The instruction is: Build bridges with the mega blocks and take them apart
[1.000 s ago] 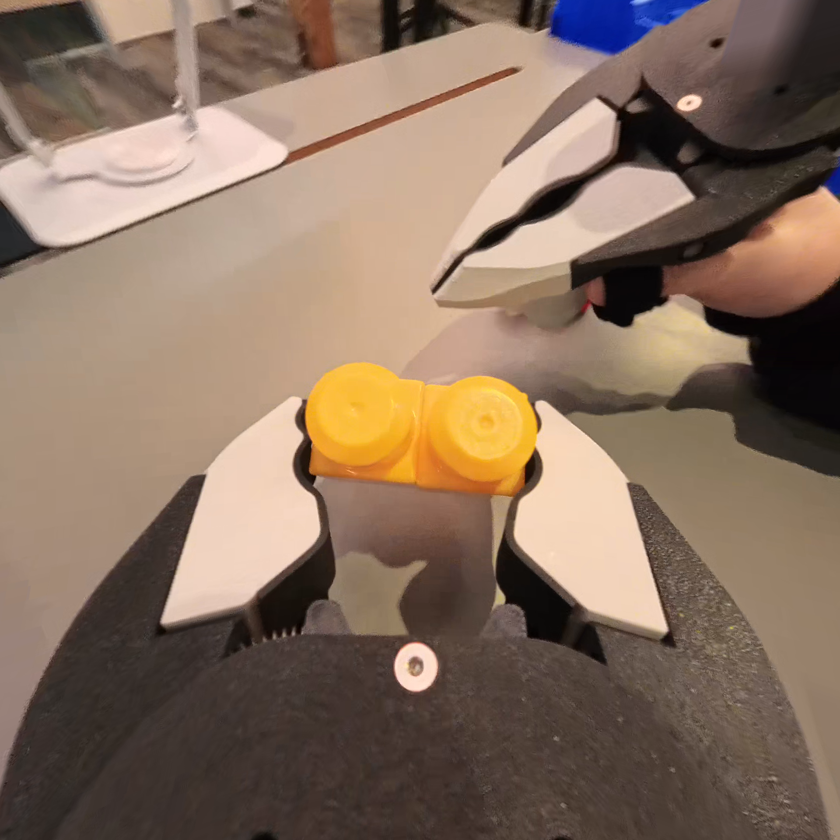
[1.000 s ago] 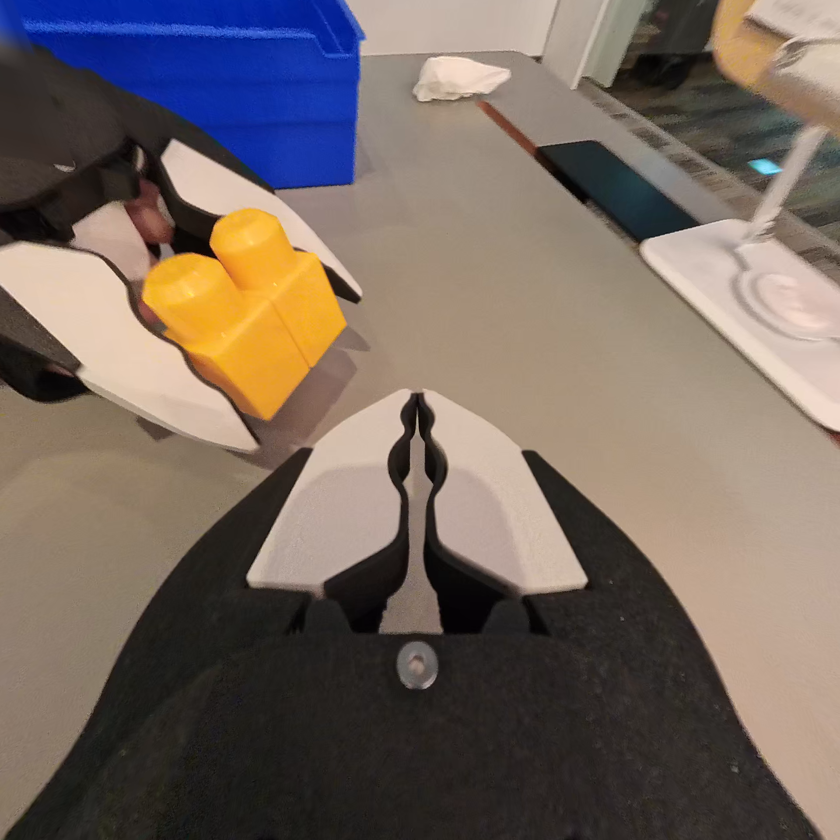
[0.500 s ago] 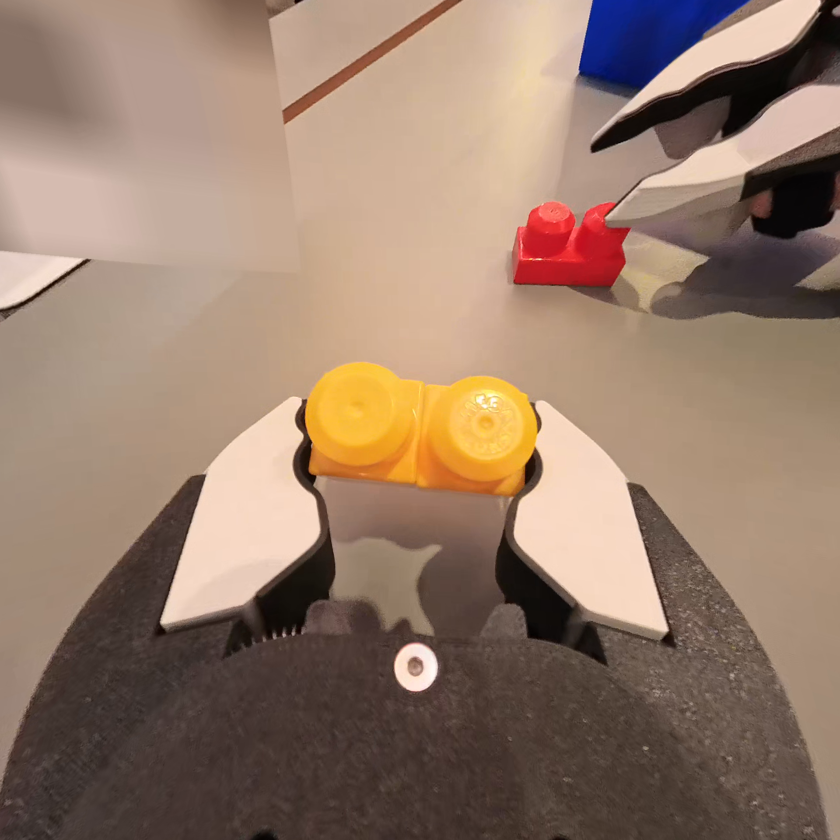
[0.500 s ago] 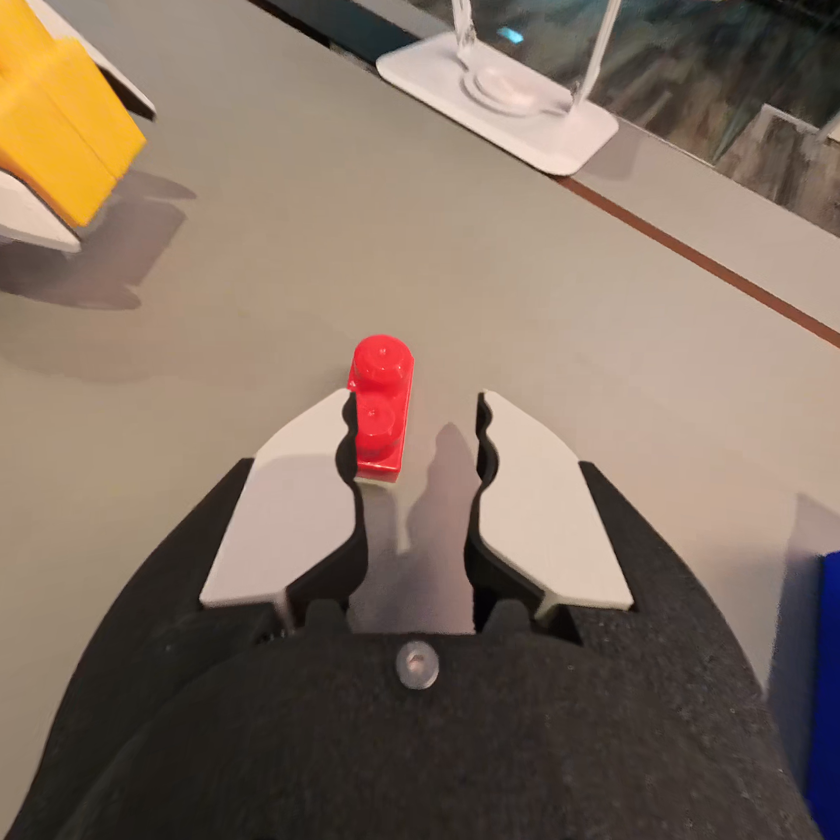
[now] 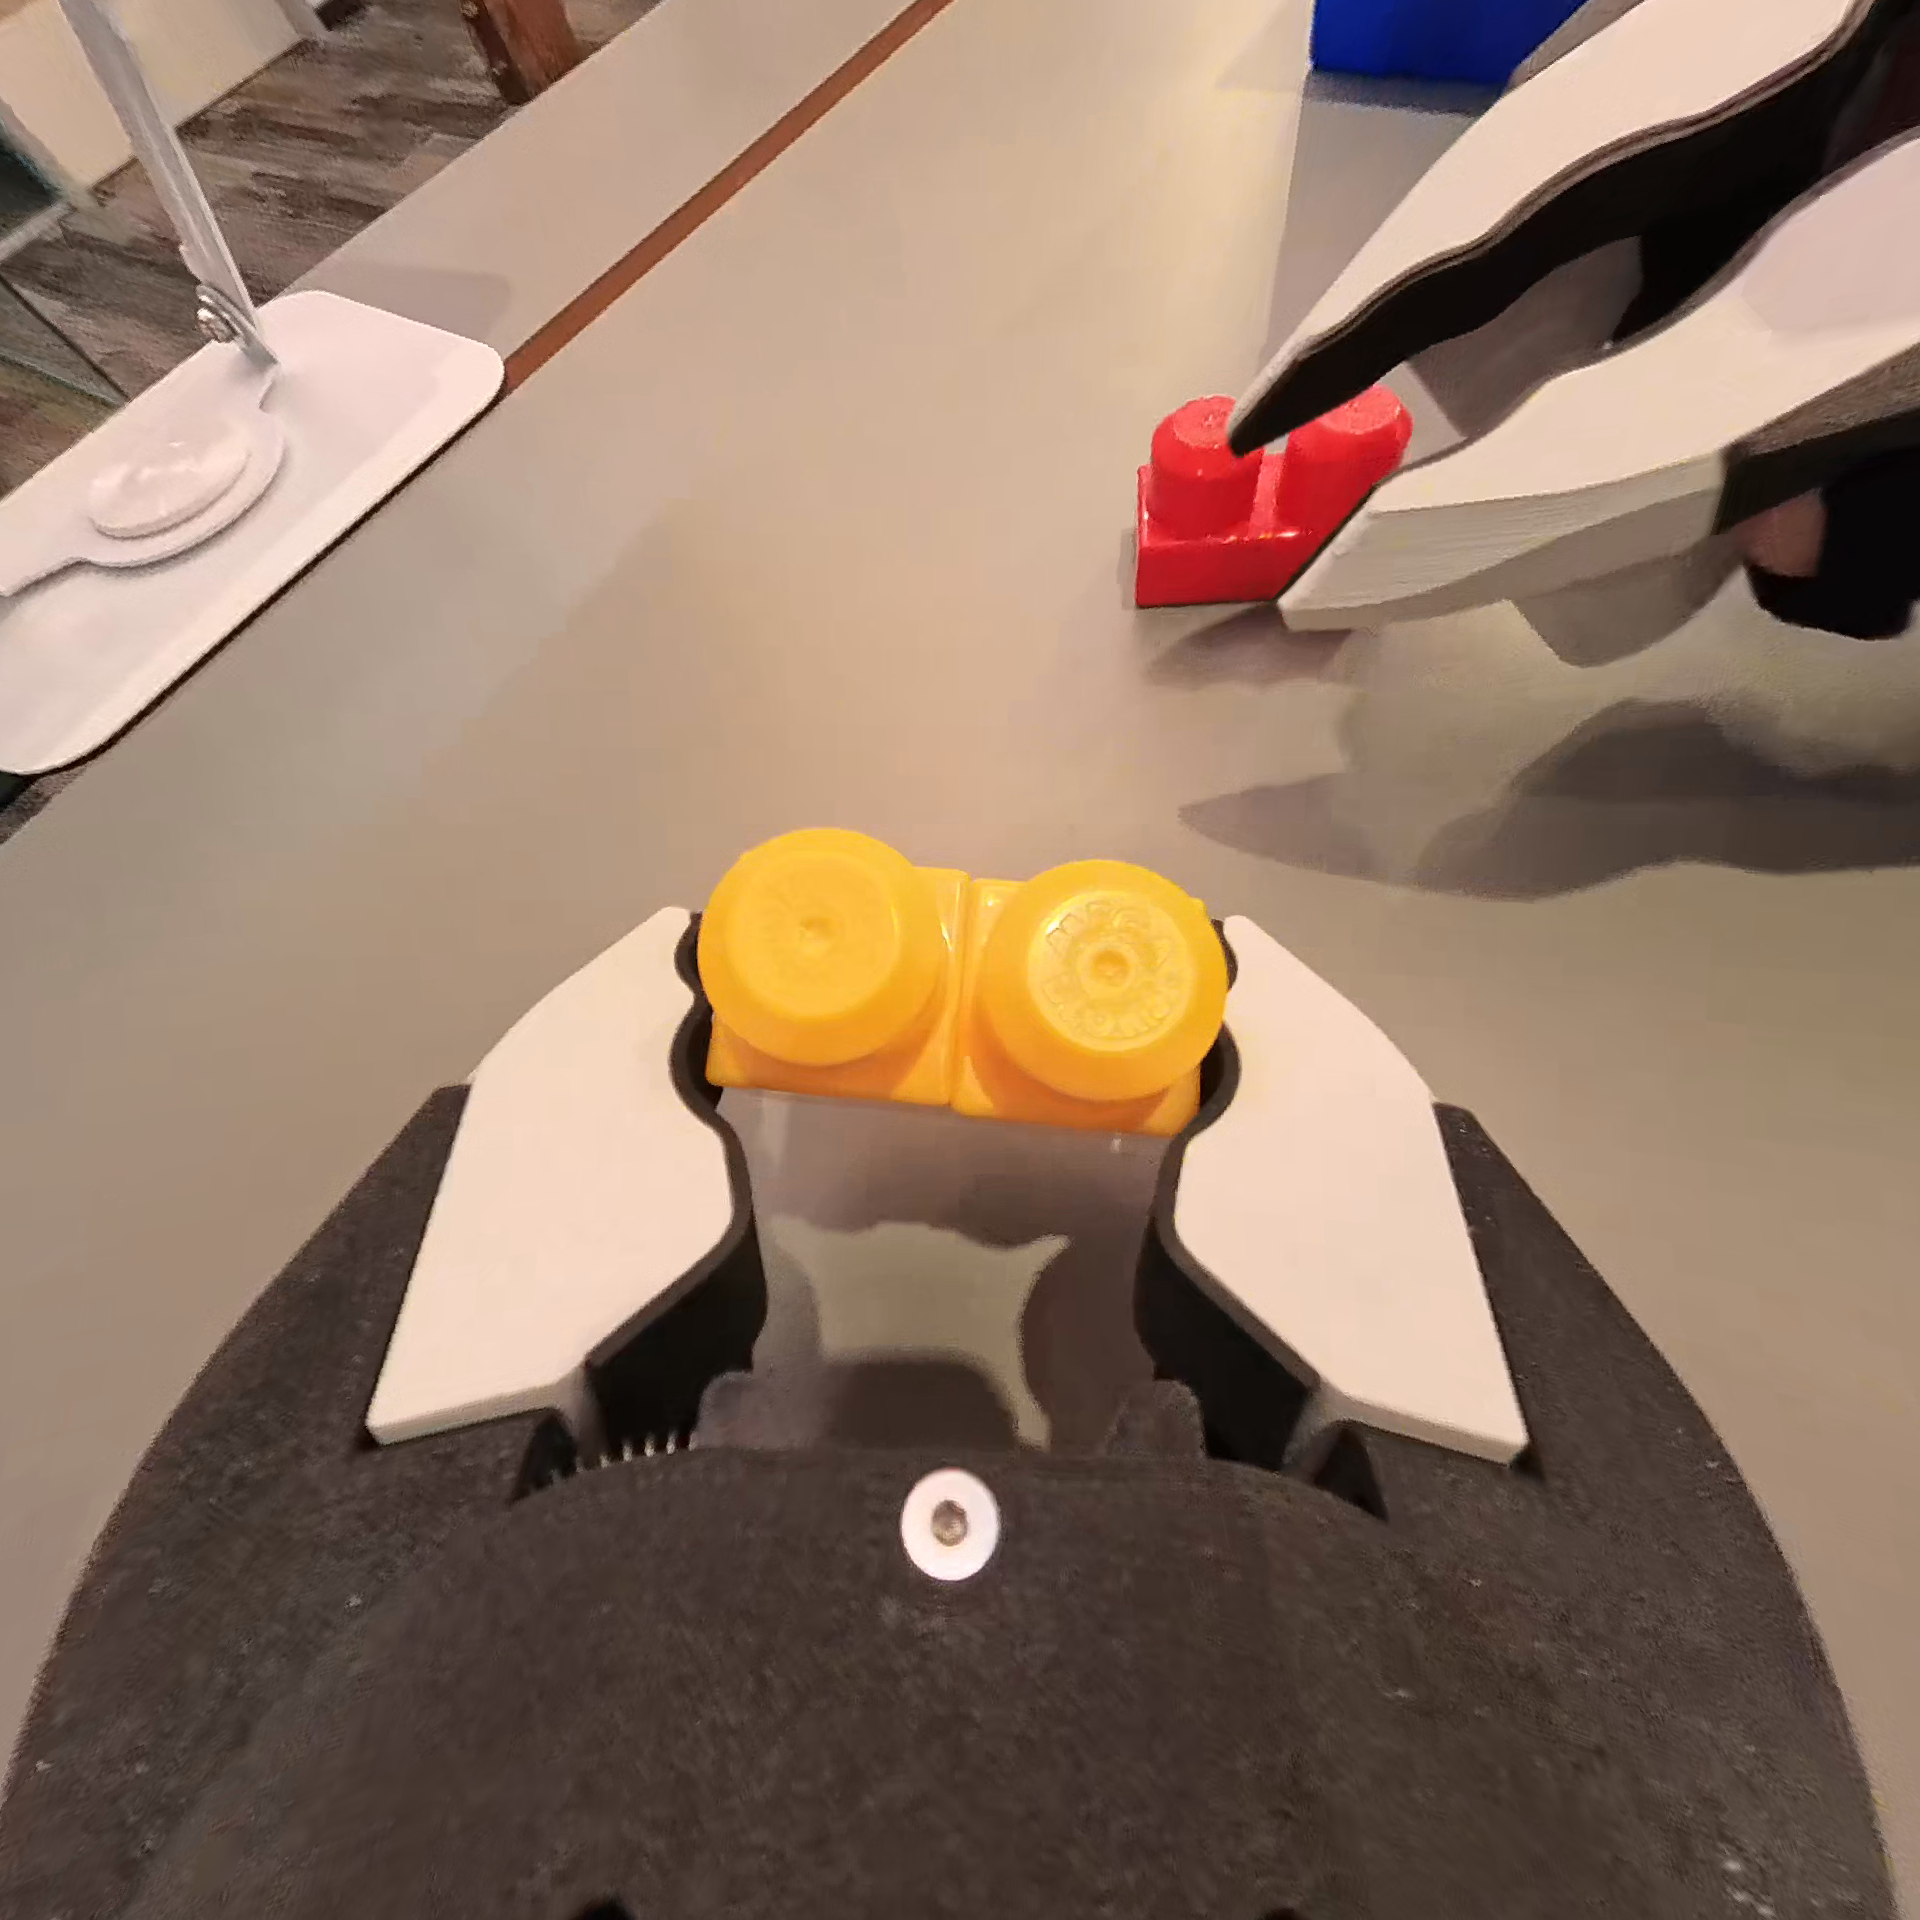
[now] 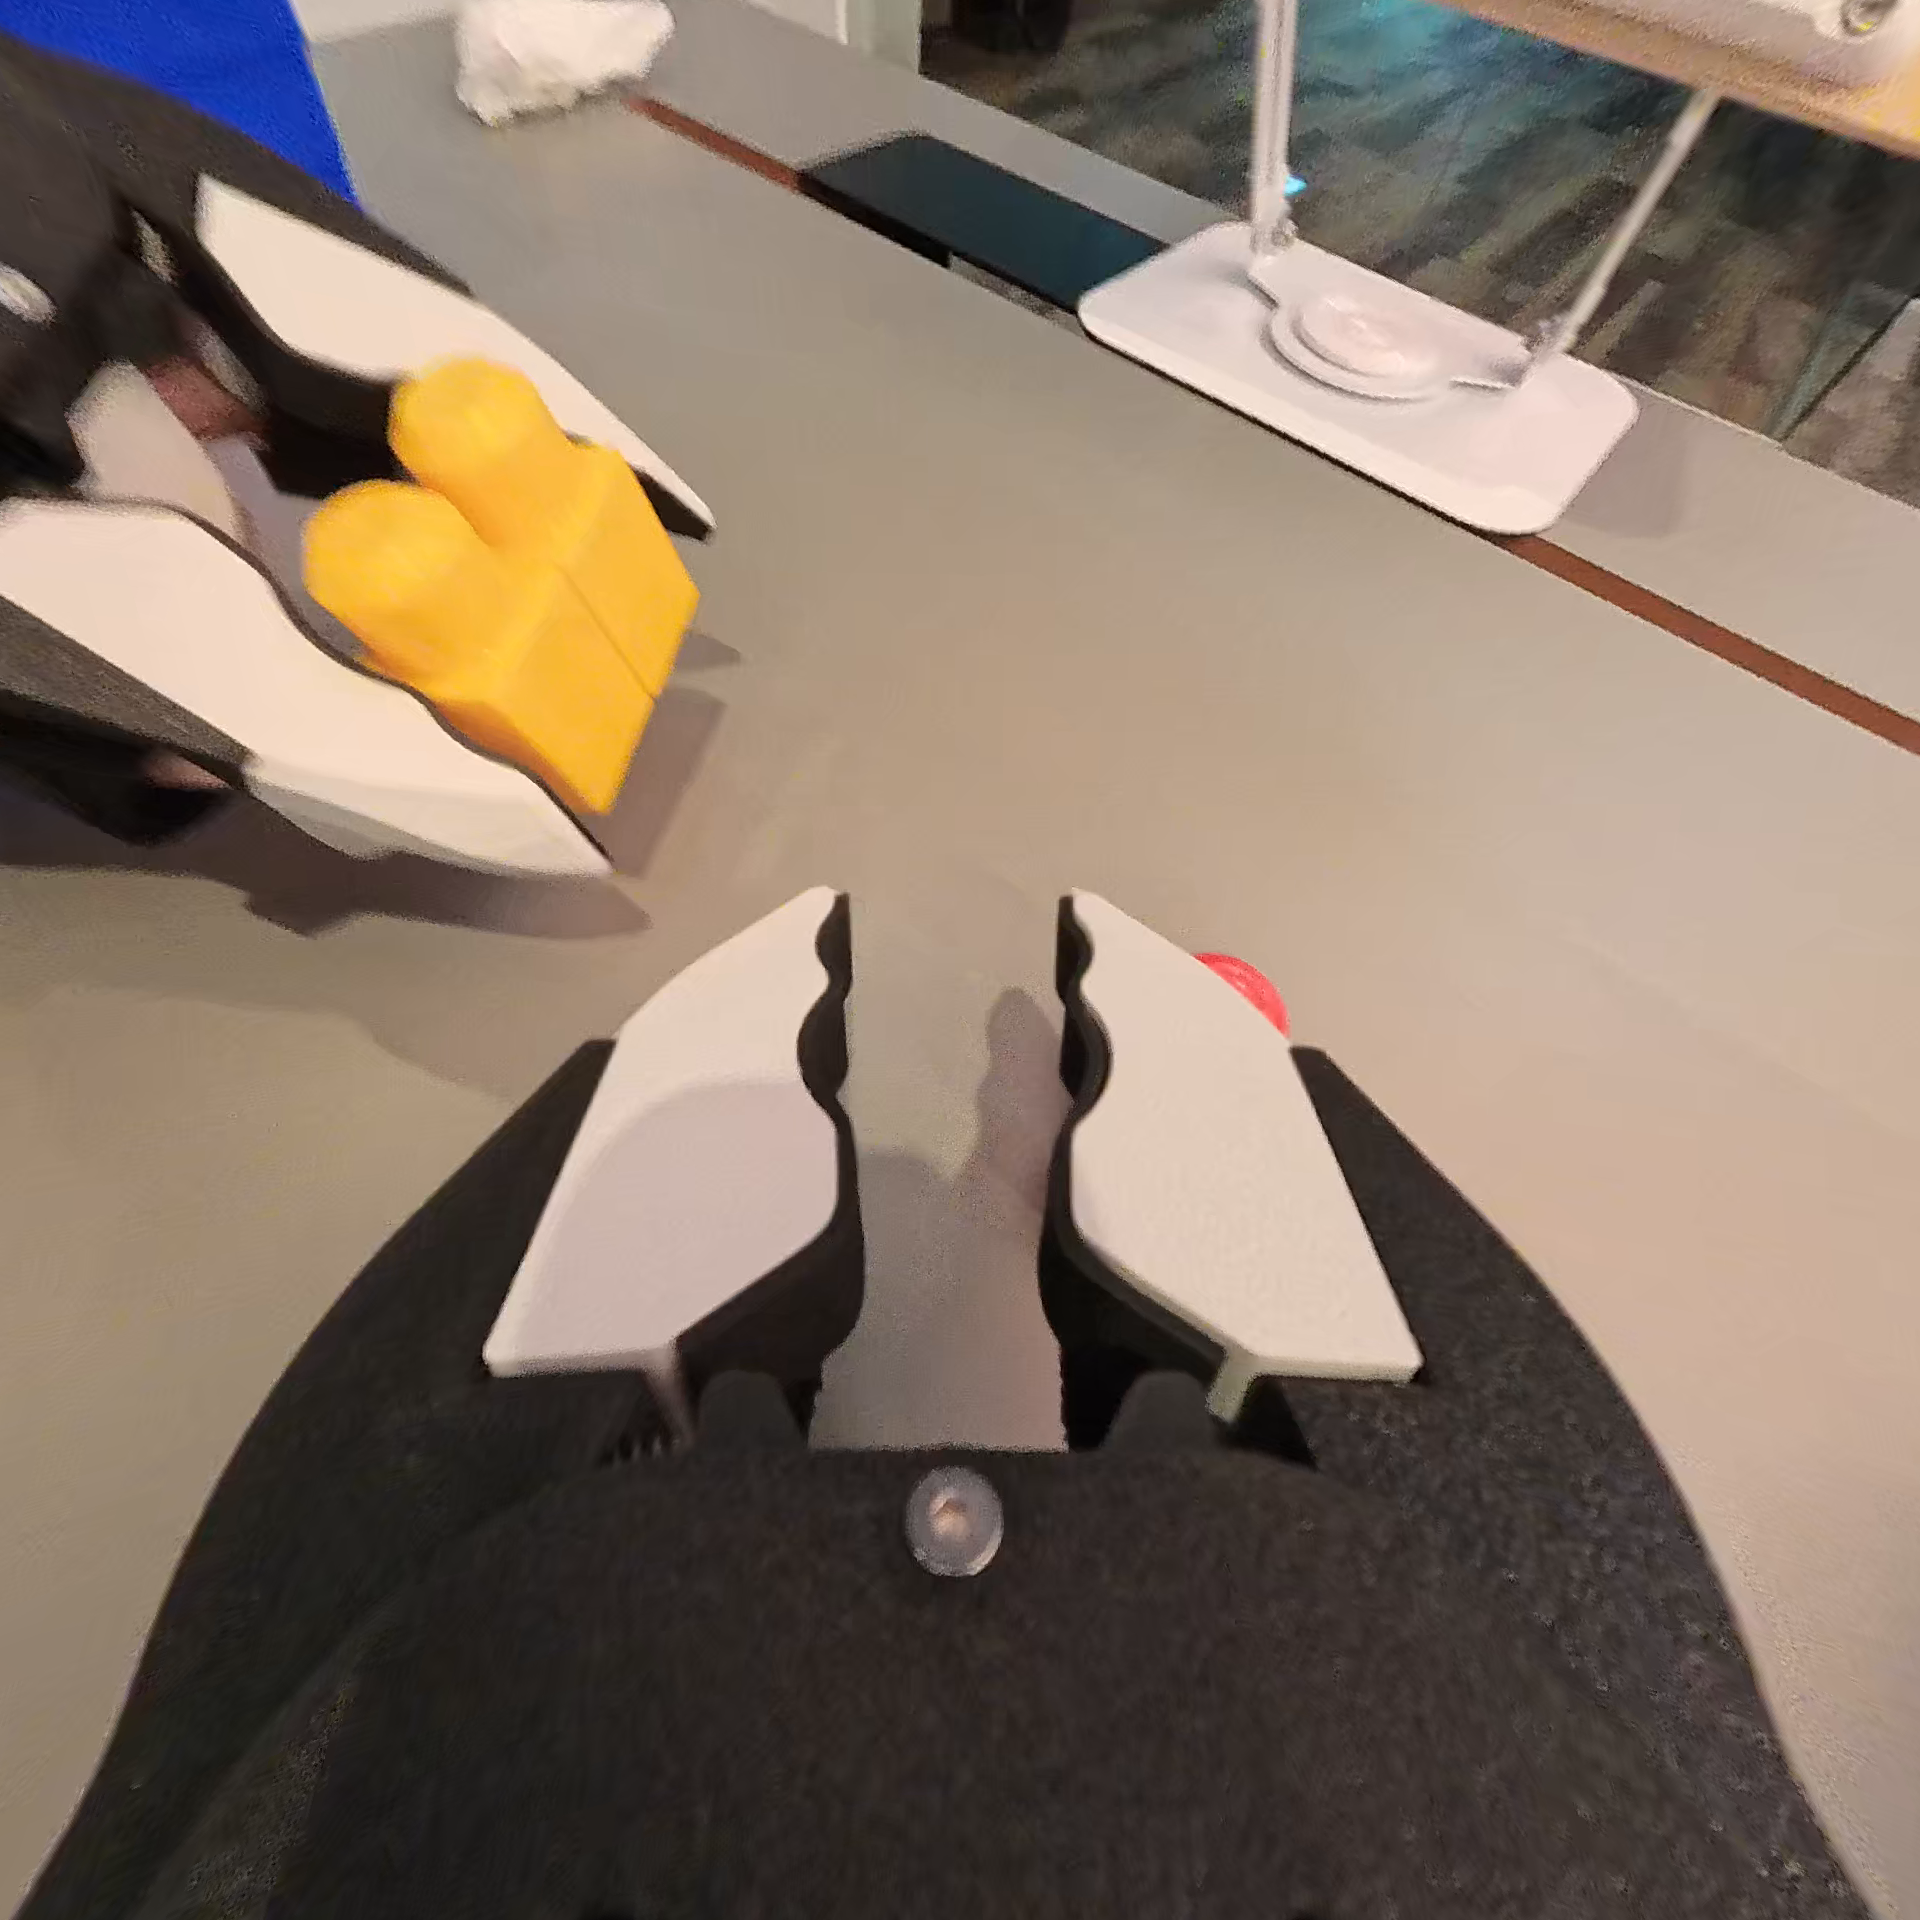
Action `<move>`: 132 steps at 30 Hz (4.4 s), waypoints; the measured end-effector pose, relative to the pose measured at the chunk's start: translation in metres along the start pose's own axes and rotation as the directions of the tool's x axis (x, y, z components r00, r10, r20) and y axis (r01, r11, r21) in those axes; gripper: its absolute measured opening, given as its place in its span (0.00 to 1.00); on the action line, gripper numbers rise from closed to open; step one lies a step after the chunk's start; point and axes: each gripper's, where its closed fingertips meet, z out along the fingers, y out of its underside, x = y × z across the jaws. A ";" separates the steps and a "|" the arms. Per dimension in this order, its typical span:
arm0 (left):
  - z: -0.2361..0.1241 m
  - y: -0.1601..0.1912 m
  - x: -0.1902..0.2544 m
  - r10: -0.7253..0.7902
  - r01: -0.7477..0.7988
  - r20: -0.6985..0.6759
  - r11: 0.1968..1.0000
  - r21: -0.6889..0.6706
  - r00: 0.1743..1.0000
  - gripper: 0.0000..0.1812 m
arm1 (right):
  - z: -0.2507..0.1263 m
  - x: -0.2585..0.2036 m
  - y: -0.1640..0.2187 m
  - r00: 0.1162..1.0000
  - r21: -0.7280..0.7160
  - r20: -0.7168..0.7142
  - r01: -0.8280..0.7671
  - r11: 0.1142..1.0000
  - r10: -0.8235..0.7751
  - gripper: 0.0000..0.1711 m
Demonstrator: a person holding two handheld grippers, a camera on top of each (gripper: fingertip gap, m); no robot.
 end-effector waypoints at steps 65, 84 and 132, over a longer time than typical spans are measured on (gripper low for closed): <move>-0.086 -0.173 0.044 -0.438 0.595 -0.472 0.761 0.257 0.765 0.49 | -0.075 -0.061 -0.154 0.908 0.659 -0.289 0.418 0.625 -0.303 0.21; -0.102 -0.188 0.061 -0.378 0.569 -0.460 0.713 0.409 0.804 0.49 | -0.102 -0.068 -0.162 0.888 0.735 -0.394 0.460 0.498 -0.237 0.21; -0.109 -0.191 0.060 -0.387 0.611 -0.497 0.655 0.444 0.777 0.49 | -0.105 -0.071 -0.159 0.905 0.745 -0.395 0.415 0.523 -0.157 0.27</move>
